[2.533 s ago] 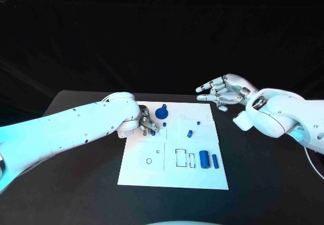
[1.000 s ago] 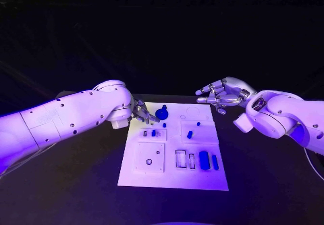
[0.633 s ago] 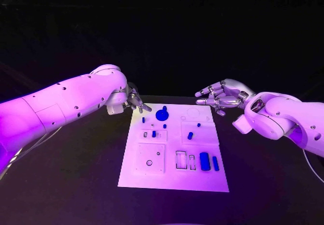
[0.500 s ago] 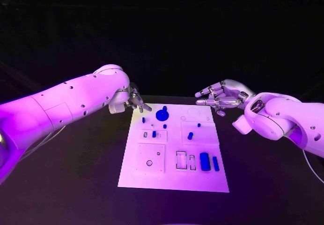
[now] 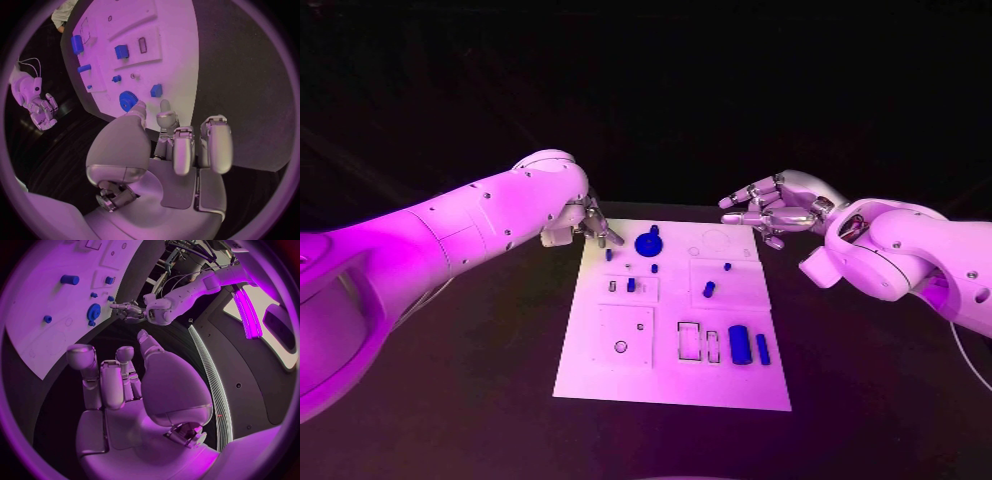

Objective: Assemble the parts on the task board

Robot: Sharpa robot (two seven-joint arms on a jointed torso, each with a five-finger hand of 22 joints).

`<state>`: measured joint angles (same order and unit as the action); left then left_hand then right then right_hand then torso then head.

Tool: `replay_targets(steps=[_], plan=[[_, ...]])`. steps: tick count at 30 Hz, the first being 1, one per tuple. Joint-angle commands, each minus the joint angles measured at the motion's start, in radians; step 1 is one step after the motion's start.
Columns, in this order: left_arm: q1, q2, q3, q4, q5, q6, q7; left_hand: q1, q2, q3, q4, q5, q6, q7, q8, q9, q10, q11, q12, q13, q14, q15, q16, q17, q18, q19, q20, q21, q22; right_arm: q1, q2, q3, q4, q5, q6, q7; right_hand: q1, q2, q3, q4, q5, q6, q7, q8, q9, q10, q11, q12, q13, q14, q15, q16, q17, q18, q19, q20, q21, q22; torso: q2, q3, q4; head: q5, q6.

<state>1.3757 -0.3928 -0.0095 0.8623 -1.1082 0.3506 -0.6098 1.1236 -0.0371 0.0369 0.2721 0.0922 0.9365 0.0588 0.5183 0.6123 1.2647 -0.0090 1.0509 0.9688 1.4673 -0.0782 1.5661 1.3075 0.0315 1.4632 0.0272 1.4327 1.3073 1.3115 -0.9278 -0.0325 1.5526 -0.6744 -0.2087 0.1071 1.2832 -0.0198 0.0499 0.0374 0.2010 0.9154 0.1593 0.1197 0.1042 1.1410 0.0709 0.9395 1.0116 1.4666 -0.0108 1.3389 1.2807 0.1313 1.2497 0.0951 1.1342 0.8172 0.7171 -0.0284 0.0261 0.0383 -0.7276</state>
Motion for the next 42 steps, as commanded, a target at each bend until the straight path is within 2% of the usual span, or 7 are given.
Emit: replay_targets(steps=[1,14,26,34,38,42], plan=[[-0.003,0.009,-0.001,-0.016,-0.031,0.029,0.024,0.003,0.004,-0.006,0.0,0.001,0.009,-0.002,0.002,-0.001,0.0,-0.005,0.005,0.001,0.104,0.003,0.005,0.263,0.008,0.052,0.005,-0.004,0.115,-0.001,0.001,0.0,0.0,-0.002,0.013,0.009,0.001,0.009,-0.006,-0.001,-0.002,-0.007,-0.001,0.003,0.001,-0.008,0.0,-0.004,-0.001,0.028,0.002,-0.002,0.002,0.007,-0.007,-0.001,-0.006,-0.001,0.0,0.0012,-0.0006,0.003,-0.002],[-0.007,0.016,-0.002,-0.024,-0.03,0.078,0.02,0.005,0.009,-0.01,0.003,0.001,0.021,-0.006,0.01,-0.002,0.004,-0.009,0.009,0.004,0.104,0.0,0.005,0.263,0.008,0.053,0.003,-0.001,0.118,-0.002,0.004,0.0,-0.002,-0.002,0.016,0.007,0.001,0.009,-0.006,-0.001,-0.002,-0.007,-0.001,0.003,0.001,-0.008,0.0,-0.004,-0.001,0.028,0.002,-0.002,0.002,0.007,-0.007,-0.001,-0.006,-0.001,-0.001,0.003,0.0008,0.004,-0.006],[-0.007,0.017,-0.002,-0.024,-0.028,0.114,0.016,0.016,0.014,-0.012,-0.001,0.001,0.034,-0.012,0.021,0.001,0.009,-0.013,0.015,0.008,0.104,-0.004,0.005,0.263,0.007,0.055,0.0,0.002,0.122,-0.003,0.007,0.0,-0.008,-0.005,0.018,0.007,0.004,0.011,-0.006,-0.002,0.0,-0.008,-0.001,0.005,0.001,-0.006,-0.001,-0.001,0.0,0.029,0.002,-0.001,0.003,0.007,-0.006,-0.001,-0.007,-0.001,-0.001,0.0022,0.0005,0.003,-0.006],[-0.007,0.021,-0.002,-0.025,-0.028,0.116,0.017,0.021,0.017,-0.012,-0.002,0.002,0.038,-0.014,0.025,0.002,0.011,-0.015,0.016,0.009,0.104,-0.005,0.005,0.263,0.007,0.055,-0.001,0.002,0.123,-0.004,0.009,0.0,-0.009,-0.006,0.02,0.007,0.006,0.011,-0.006,-0.003,-0.001,-0.008,-0.001,0.005,0.001,-0.006,-0.001,-0.001,-0.001,0.029,0.002,-0.002,0.003,0.008,-0.006,-0.001,-0.008,-0.002,-0.001,0.0018,-0.0002,0.004,-0.007],[-0.007,0.022,-0.002,-0.025,-0.024,0.109,0.018,0.04,0.033,-0.004,-0.01,0.004,0.037,-0.017,0.03,0.004,0.012,-0.018,0.016,0.007,0.104,-0.008,0.005,0.263,0.007,0.055,-0.004,0.001,0.123,-0.004,0.01,0.0,-0.01,-0.006,0.021,0.007,0.006,0.011,-0.006,-0.003,-0.001,-0.008,-0.001,0.005,0.001,-0.006,-0.001,-0.001,-0.001,0.029,0.002,-0.002,0.003,0.008,-0.006,-0.001,-0.008,-0.002,-0.001,0.0016,0.0003,0.003,-0.008],[-0.007,0.022,-0.002,-0.027,-0.017,0.093,0.023,0.09,0.073,0.036,-0.035,0.007,0.028,-0.021,0.031,0.004,0.011,-0.022,0.014,0.004,0.104,-0.012,0.005,0.263,0.007,0.055,-0.008,0.001,0.124,-0.005,0.011,0.0,-0.012,-0.007,0.022,0.007,0.008,0.012,-0.006,-0.004,-0.003,-0.008,-0.001,0.006,0.002,-0.006,-0.001,-0.001,-0.001,0.029,0.002,-0.002,0.002,0.008,-0.006,-0.001,-0.008,-0.002,-0.001,0.0014,0.0011,0.003,-0.008]])
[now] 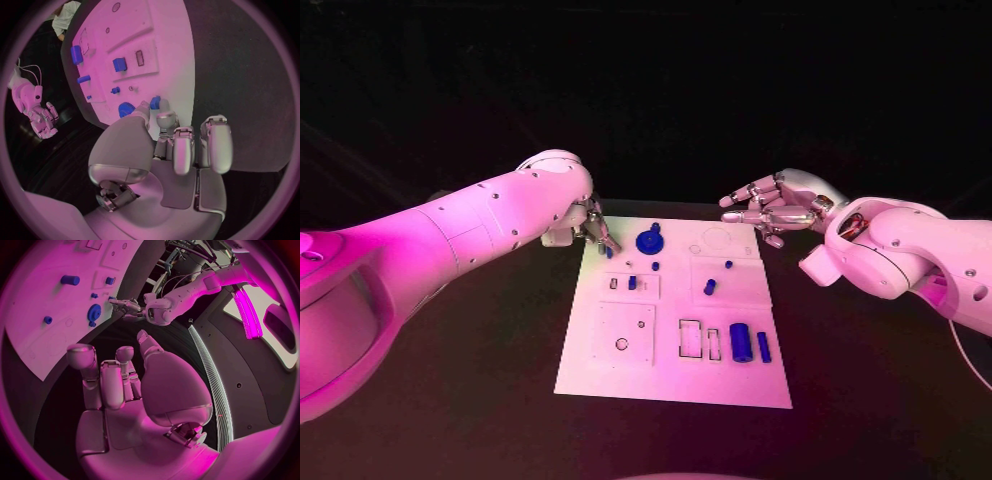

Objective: Assemble the parts on the task board

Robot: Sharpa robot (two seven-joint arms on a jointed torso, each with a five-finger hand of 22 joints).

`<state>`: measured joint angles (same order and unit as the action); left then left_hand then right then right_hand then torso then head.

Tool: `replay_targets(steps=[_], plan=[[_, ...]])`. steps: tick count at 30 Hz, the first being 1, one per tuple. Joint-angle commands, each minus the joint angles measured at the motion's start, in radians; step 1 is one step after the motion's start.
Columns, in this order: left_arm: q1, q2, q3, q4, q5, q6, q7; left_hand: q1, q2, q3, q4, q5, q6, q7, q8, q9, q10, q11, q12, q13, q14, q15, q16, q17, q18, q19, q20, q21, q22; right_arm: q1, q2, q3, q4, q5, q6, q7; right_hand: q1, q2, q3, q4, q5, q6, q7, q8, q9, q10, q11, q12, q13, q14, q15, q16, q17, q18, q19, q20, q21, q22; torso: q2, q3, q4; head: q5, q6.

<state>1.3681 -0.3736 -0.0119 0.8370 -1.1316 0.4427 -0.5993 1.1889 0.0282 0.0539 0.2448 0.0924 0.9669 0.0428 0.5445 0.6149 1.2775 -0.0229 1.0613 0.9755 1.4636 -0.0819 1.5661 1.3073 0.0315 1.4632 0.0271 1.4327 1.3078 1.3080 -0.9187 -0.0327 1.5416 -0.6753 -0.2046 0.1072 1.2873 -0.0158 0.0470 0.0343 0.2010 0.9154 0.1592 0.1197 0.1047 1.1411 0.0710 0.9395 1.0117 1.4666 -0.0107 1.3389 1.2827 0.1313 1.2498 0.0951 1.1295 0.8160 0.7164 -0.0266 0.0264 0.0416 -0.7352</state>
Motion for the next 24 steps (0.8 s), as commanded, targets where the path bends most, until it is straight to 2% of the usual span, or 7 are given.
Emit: replay_targets(steps=[1,8,10,12,15,19,24], plan=[[0.0,0.003,0.0,-0.002,0.008,-0.003,0.014,0.034,0.013,0.028,-0.012,0.007,-0.004,-0.006,0.005,0.001,-0.003,-0.009,0.003,-0.003,0.107,-0.009,0.005,0.263,0.007,0.055,-0.009,0.0,0.123,-0.001,0.002,0.0,-0.001,-0.006,0.018,0.007,0.004,0.008,-0.003,-0.001,-0.003,-0.008,-0.001,0.006,0.001,-0.006,-0.001,-0.001,-0.002,0.029,0.002,-0.002,0.0,0.008,-0.006,-0.001,-0.003,-0.001,0.0,-0.0005,0.001,0.0,-0.001],[0.0,0.003,0.0,-0.004,0.027,-0.021,0.028,0.163,0.035,0.177,-0.106,0.016,-0.036,-0.008,-0.003,-0.005,-0.019,-0.013,-0.018,-0.02,0.107,-0.016,0.005,0.263,0.007,0.054,-0.017,-0.003,0.122,-0.002,0.003,0.0,-0.001,-0.006,0.02,0.006,0.004,0.008,-0.003,-0.001,-0.003,-0.008,-0.001,0.006,0.001,-0.006,-0.001,-0.001,-0.002,0.029,0.002,-0.002,0.0,0.008,-0.006,-0.001,-0.003,-0.001,0.0,-0.0008,0.0004,0.002,-0.003],[0.0,0.001,-0.001,-0.003,0.039,-0.022,0.033,0.173,0.022,0.242,-0.127,0.015,-0.042,-0.002,-0.002,-0.005,-0.022,-0.009,-0.027,-0.028,0.107,-0.012,0.005,0.263,0.007,0.054,-0.015,-0.004,0.123,-0.003,0.003,0.0,-0.002,-0.006,0.021,0.005,0.004,0.008,-0.003,-0.001,-0.003,-0.008,-0.001,0.006,0.001,-0.006,-0.001,-0.001,-0.002,0.029,0.002,-0.002,0.0,0.008,-0.006,-0.001,-0.003,-0.001,0.0,-0.0004,0.0004,0.002,-0.003],[0.0,-0.002,-0.001,-0.002,0.054,-0.022,0.035,0.137,-0.021,0.357,-0.14,0.011,-0.044,0.009,0.008,-0.001,-0.018,-0.004,-0.034,-0.038,0.107,-0.007,0.005,0.263,0.007,0.054,-0.01,-0.005,0.125,-0.003,0.003,0.0,-0.002,-0.006,0.022,0.005,0.004,0.008,-0.003,-0.001,-0.003,-0.008,-0.001,0.006,0.001,-0.006,-0.001,-0.001,-0.002,0.029,0.002,-0.002,0.0,0.008,-0.006,-0.001,-0.003,-0.001,-0.001,0.0003,0.0001,0.003,-0.003],[0.0,-0.01,-0.002,0.006,0.066,-0.022,0.038,0.107,-0.045,0.439,-0.155,0.011,-0.046,0.005,0.019,0.004,-0.014,-0.005,-0.035,-0.042,0.107,-0.003,0.005,0.263,0.007,0.054,-0.007,-0.005,0.127,-0.003,0.003,0.0,-0.002,-0.006,0.024,0.004,0.004,0.008,-0.003,-0.001,-0.003,-0.008,-0.001,0.006,0.001,-0.006,-0.001,-0.001,-0.002,0.029,0.002,-0.002,0.0,0.008,-0.006,-0.001,-0.003,-0.001,-0.001,0.0,0.0006,0.003,-0.004],[0.0,-0.039,-0.002,0.041,0.083,-0.034,0.04,0.092,-0.062,0.47,-0.164,0.009,-0.048,0.004,0.024,0.007,-0.012,-0.004,-0.035,-0.044,0.107,-0.004,0.005,0.263,0.006,0.054,-0.005,-0.004,0.128,-0.003,0.003,-0.001,-0.003,-0.006,0.026,0.003,0.005,0.008,-0.004,-0.001,-0.004,-0.008,-0.001,0.007,0.001,-0.006,-0.001,-0.001,-0.002,0.029,0.002,-0.003,-0.001,0.008,-0.005,-0.001,-0.004,-0.002,-0.001,0.0001,0.0008,0.003,-0.004],[0.001,-0.103,-0.003,0.13,0.112,-0.088,0.067,0.052,-0.081,0.528,-0.175,0.003,-0.046,0.003,0.039,0.014,-0.002,-0.004,-0.026,-0.039,0.107,-0.004,0.005,0.263,0.006,0.056,-0.006,-0.003,0.131,-0.003,0.002,-0.002,-0.005,-0.006,0.027,0.001,0.005,0.008,-0.004,-0.001,-0.004,-0.008,-0.001,0.007,0.001,-0.006,-0.001,-0.001,-0.002,0.029,0.002,-0.003,-0.001,0.008,-0.005,-0.001,-0.004,-0.002,-0.001,0.0008,0.0018,0.001,-0.002]])
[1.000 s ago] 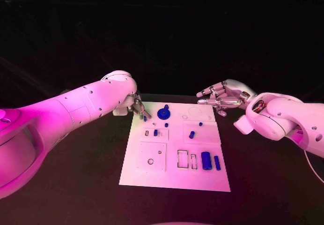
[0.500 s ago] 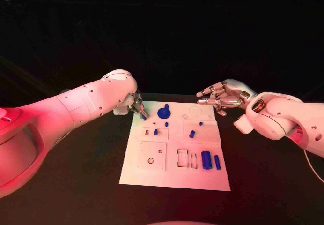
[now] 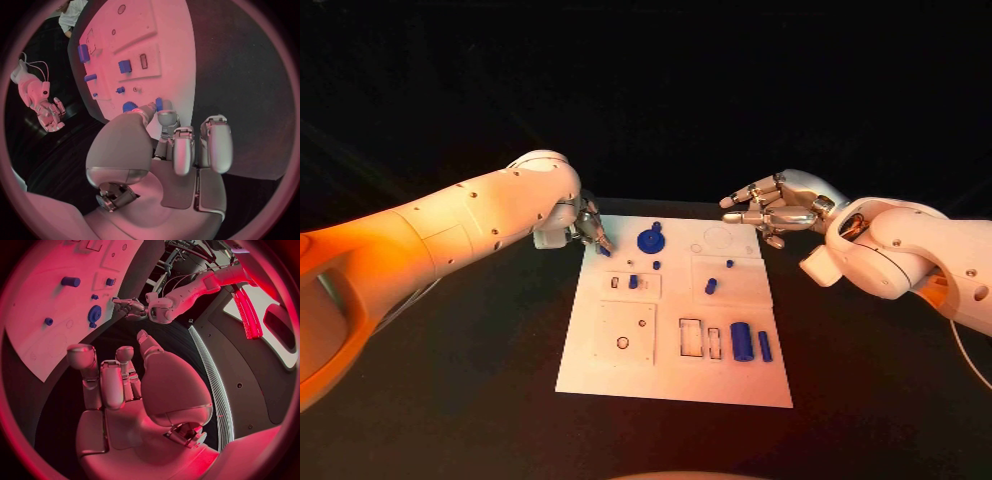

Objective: Assemble the parts on the task board

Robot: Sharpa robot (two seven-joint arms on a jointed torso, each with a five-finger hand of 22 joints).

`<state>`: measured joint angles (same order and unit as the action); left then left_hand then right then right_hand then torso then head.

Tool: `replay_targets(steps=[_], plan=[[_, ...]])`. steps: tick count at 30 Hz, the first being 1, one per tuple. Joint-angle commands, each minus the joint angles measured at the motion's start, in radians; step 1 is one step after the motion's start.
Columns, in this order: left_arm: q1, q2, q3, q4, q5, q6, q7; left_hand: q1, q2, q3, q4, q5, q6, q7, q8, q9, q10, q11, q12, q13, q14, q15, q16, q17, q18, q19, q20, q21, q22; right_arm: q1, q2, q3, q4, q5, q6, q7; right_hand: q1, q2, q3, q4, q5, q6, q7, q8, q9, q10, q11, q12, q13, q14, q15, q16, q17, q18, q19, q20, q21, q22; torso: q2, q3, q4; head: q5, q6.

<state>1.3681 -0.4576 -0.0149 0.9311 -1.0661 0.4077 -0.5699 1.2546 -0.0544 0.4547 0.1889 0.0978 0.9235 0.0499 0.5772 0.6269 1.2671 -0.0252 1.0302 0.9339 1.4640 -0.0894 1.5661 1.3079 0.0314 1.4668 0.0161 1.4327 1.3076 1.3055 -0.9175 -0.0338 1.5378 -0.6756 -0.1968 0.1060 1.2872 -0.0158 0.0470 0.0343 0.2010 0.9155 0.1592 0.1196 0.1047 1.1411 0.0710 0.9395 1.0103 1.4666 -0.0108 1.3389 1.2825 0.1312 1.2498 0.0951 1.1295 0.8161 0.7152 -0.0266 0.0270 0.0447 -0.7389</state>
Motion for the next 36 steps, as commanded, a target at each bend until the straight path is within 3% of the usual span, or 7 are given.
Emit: replay_targets(steps=[1,6,12,19,23,36], plan=[[0.001,-0.031,0.0,0.054,0.049,-0.065,0.044,-0.017,0.001,0.13,-0.119,-0.004,-0.003,-0.004,0.007,0.002,0.009,-0.001,0.006,0.004,0.107,0.003,0.005,0.263,0.006,0.052,0.005,-0.003,0.132,-0.001,0.001,-0.001,-0.001,-0.006,0.019,0.003,0.005,0.008,-0.004,-0.001,-0.004,-0.008,-0.001,0.007,0.001,-0.006,-0.001,-0.001,-0.001,0.029,0.002,-0.003,0.0,0.008,-0.005,-0.001,-0.004,-0.002,0.0,0.0009,0.0012,-0.002,0.002],[-0.001,-0.109,-0.001,0.183,0.049,-0.138,0.09,-0.028,-0.006,0.142,-0.122,-0.006,0.0,-0.006,0.012,0.004,0.016,-0.003,0.015,0.01,0.107,0.003,0.005,0.263,0.005,0.054,0.004,0.002,0.137,-0.002,0.001,-0.002,-0.005,-0.006,0.019,0.003,0.005,0.008,-0.004,-0.001,-0.004,-0.008,-0.001,0.007,0.001,-0.006,-0.001,-0.001,-0.001,0.029,0.002,-0.003,0.0,0.008,-0.005,-0.001,-0.004,-0.002,0.0,-0.0012,0.0011,-0.003,0.002],[-0.022,-0.165,-0.005,0.276,0.008,-0.199,0.133,-0.033,-0.014,0.15,-0.125,-0.007,0.001,-0.008,0.015,0.005,0.019,-0.004,0.017,0.012,0.107,0.002,0.005,0.263,0.004,0.056,0.004,0.006,0.141,-0.004,-0.002,-0.003,-0.006,-0.006,0.016,0.003,0.005,0.008,-0.004,-0.001,-0.004,-0.008,-0.001,0.007,0.001,-0.006,-0.001,-0.001,-0.001,0.029,0.002,-0.003,0.0,0.008,-0.005,-0.001,-0.004,-0.002,-0.001,-0.0008,0.0031,0.0,0.001],[-0.047,-0.193,-0.012,0.331,-0.009,-0.221,0.147,-0.036,-0.016,0.152,-0.125,-0.007,0.003,-0.008,0.017,0.006,0.021,-0.005,0.02,0.014,0.107,0.002,0.005,0.263,0.003,0.057,0.003,0.007,0.143,-0.005,-0.002,-0.004,-0.01,-0.008,0.012,0.005,0.005,0.008,-0.004,-0.001,-0.004,-0.008,-0.001,0.007,0.001,-0.006,-0.001,-0.001,-0.001,0.029,0.002,-0.003,0.0,0.008,-0.005,-0.001,-0.004,-0.002,-0.001,-0.0034,0.0033,-0.001,-0.001],[-0.058,-0.2,-0.015,0.351,-0.018,-0.205,0.138,-0.039,-0.018,0.155,-0.125,-0.007,0.003,-0.009,0.018,0.006,0.023,-0.005,0.022,0.016,0.107,0.001,0.005,0.263,0.003,0.057,0.003,0.009,0.144,-0.006,-0.002,-0.004,-0.012,-0.01,0.01,0.005,0.005,0.008,-0.004,-0.001,-0.004,-0.008,-0.001,0.007,0.001,-0.006,-0.001,-0.001,-0.001,0.029,0.002,-0.003,0.0,0.008,-0.005,-0.001,-0.004,-0.002,-0.001,-0.0013,0.0024,0.0,-0.002],[-0.07,-0.199,-0.024,0.347,-0.05,-0.134,0.077,-0.05,-0.021,0.16,-0.121,-0.015,0.005,-0.01,0.021,0.006,0.026,-0.006,0.024,0.017,0.107,0.001,0.005,0.263,0.003,0.058,0.002,0.01,0.145,-0.006,-0.005,-0.004,-0.011,-0.013,0.01,0.005,0.005,0.008,-0.004,-0.001,-0.004,-0.008,-0.001,0.007,0.001,-0.006,-0.001,-0.001,-0.001,0.029,0.002,-0.003,0.0,0.008,-0.005,-0.001,-0.004,-0.002,0.0,-0.0001,0.0024,0.002,-0.007]])
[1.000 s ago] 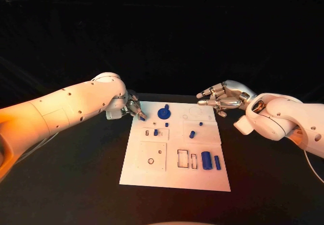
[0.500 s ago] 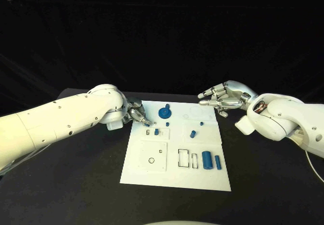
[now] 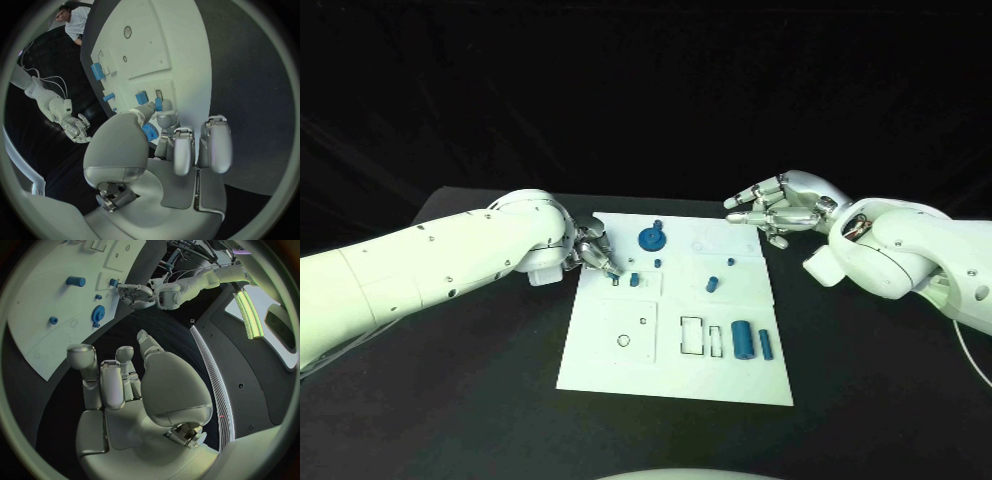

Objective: Assemble the parts on the task board

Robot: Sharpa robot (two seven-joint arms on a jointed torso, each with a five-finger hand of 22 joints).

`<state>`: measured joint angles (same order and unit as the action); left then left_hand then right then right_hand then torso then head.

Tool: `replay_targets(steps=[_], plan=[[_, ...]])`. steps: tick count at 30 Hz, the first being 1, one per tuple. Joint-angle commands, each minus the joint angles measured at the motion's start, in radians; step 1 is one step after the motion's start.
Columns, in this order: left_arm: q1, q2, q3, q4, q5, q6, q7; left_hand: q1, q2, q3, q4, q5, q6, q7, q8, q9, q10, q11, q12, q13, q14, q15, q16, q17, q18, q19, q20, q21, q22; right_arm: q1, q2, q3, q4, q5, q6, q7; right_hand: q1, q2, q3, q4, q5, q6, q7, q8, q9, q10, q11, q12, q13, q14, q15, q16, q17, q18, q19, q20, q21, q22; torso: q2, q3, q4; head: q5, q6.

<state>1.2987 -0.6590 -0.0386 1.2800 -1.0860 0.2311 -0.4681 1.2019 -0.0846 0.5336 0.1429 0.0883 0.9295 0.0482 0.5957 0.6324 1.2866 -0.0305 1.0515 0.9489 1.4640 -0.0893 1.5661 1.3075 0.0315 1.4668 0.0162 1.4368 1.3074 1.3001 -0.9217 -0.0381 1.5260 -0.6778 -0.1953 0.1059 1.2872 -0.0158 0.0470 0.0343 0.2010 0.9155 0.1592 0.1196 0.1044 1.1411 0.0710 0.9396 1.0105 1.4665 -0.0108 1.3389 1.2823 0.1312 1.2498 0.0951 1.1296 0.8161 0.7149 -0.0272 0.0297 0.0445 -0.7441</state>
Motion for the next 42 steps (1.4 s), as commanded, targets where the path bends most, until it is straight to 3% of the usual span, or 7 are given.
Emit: replay_targets(steps=[1,23,29,42], plan=[[-0.001,0.003,0.0,-0.002,-0.036,0.044,-0.025,0.002,0.009,0.081,-0.075,-0.005,-0.001,-0.008,0.002,0.001,0.007,-0.001,0.002,0.002,0.107,0.001,0.005,0.263,0.003,0.058,0.002,0.005,0.145,-0.001,0.0,0.0,0.001,-0.011,0.008,0.005,0.005,0.008,-0.004,-0.001,-0.004,-0.008,-0.001,0.007,0.002,-0.006,-0.001,-0.001,-0.001,0.029,0.002,-0.003,0.0,0.008,-0.005,-0.001,-0.004,-0.002,0.0,0.0006,-0.0003,0.002,-0.002],[-0.002,0.005,-0.001,0.009,-0.103,0.106,-0.023,0.001,0.005,0.09,-0.08,-0.008,0.003,-0.012,0.006,0.002,0.014,-0.003,0.012,0.011,0.107,0.0,0.005,0.263,0.001,0.06,0.001,0.011,0.151,-0.001,0.001,0.0,0.001,-0.013,0.012,0.006,0.005,0.009,-0.006,-0.001,-0.006,-0.009,0.0,0.008,0.002,-0.006,-0.001,0.0,-0.002,0.029,0.002,-0.004,0.0,0.008,-0.006,-0.001,-0.006,-0.004,0.0,0.0,0.0,0.005,-0.01],[-0.003,0.008,-0.001,0.011,-0.103,0.109,-0.023,0.001,0.005,0.09,-0.08,-0.008,0.003,-0.012,0.006,0.002,0.013,-0.003,0.009,0.008,0.107,-0.001,0.005,0.263,0.002,0.059,0.001,0.008,0.148,-0.001,0.001,0.0,0.001,-0.013,0.013,0.005,0.005,0.009,-0.007,-0.001,-0.006,-0.009,0.0,0.009,0.002,-0.006,-0.001,0.0,-0.002,0.029,0.002,-0.005,-0.001,0.008,-0.005,-0.001,-0.006,-0.004,0.0,-0.0002,0.0002,0.005,-0.018],[-0.003,0.012,-0.001,0.01,-0.103,0.115,-0.027,-0.003,0.005,0.095,-0.079,-0.008,0.006,-0.013,0.008,0.002,0.015,-0.004,0.009,0.007,0.107,-0.001,0.005,0.263,0.002,0.059,0.0,0.009,0.149,-0.001,0.0,0.0,0.001,-0.013,0.014,0.004,0.005,0.009,-0.007,-0.001,-0.006,-0.009,0.0,0.009,0.002,-0.006,-0.001,0.0,-0.002,0.029,0.002,-0.005,-0.001,0.008,-0.005,-0.001,-0.006,-0.004,0.0,0.0007,-0.0006,0.004,-0.017]])
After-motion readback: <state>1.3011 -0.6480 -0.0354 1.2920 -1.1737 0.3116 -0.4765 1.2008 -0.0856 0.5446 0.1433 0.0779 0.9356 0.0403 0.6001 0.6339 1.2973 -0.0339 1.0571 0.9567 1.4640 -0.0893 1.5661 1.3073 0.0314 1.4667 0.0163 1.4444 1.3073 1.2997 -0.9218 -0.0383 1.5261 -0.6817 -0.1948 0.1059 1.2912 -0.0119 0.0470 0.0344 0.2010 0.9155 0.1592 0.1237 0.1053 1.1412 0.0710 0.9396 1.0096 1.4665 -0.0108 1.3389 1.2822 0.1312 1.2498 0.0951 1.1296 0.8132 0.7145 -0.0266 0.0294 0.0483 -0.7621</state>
